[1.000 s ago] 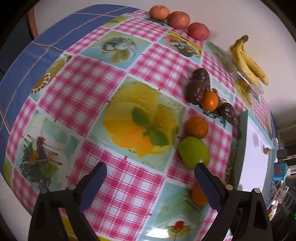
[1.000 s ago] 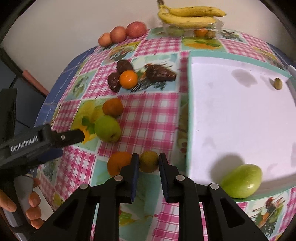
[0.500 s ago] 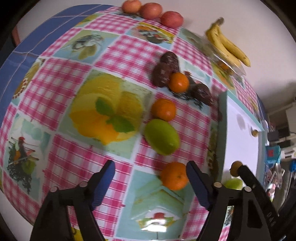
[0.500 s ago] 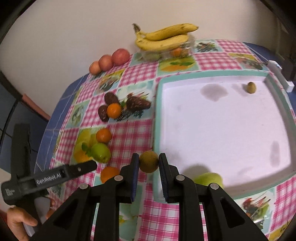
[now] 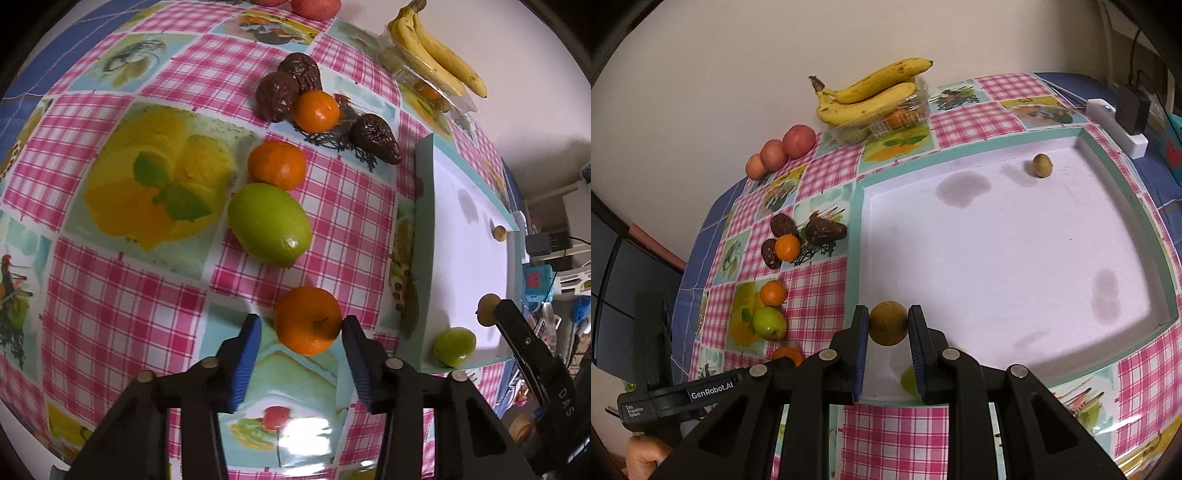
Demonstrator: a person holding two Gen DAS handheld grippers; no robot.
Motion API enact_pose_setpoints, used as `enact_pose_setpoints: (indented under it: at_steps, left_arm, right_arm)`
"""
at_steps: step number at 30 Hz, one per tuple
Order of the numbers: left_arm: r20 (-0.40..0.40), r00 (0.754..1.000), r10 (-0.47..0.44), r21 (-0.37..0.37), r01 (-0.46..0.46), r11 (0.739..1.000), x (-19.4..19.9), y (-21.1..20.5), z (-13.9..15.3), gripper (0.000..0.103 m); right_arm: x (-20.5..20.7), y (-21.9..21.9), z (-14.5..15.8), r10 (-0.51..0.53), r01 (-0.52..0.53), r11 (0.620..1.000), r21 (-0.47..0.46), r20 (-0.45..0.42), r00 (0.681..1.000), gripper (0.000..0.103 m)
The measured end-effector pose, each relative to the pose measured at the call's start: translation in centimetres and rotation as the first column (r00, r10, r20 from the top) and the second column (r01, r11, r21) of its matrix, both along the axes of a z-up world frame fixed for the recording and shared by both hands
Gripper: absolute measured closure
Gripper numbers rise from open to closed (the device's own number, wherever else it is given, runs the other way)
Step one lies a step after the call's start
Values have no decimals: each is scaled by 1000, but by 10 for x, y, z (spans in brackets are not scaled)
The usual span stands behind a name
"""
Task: Organize fruits
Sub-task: 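Grasp the small yellow-brown fruit with the right tool while the left tool grasps a tangerine, then release the small fruit into the tray with the right tool while the left tool places the tangerine there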
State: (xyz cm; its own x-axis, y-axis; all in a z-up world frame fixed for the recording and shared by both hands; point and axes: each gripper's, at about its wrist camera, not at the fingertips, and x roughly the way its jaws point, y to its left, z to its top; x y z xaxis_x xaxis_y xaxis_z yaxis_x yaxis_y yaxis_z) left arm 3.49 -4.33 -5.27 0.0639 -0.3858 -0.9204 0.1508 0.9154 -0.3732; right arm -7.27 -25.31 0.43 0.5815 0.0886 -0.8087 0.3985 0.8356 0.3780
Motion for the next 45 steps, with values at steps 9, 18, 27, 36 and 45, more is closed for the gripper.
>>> enact_pose_setpoints:
  at_steps: [9,18,27,36,45]
  left_arm:
    - [67,997,-22,-6,22,1000,-7,-5,15,65]
    - [119,991,-54,-9,56,998,-8,-11,28,65]
    - [162,983,-89,-76,102,992,-5,-33,38,65]
    - [253,946,-200,-54,221,974,11,-95,49,65]
    - [254,925,-283,23,287,958,19,-144,26,65]
  right_arm:
    - [-6,-15,0,-40,40,999,8,-1,999,81]
    - [-7,-18,-3,-46,46,999,0,-18,999,81]
    - [-11,-30,-5,-111,107,993,-54,-72,991,80]
    - [-15,-67,-2,-208,201,976,-86,-84,975,80]
    - [-13,-95,-10,-269,259,961,-93,-112,957,80]
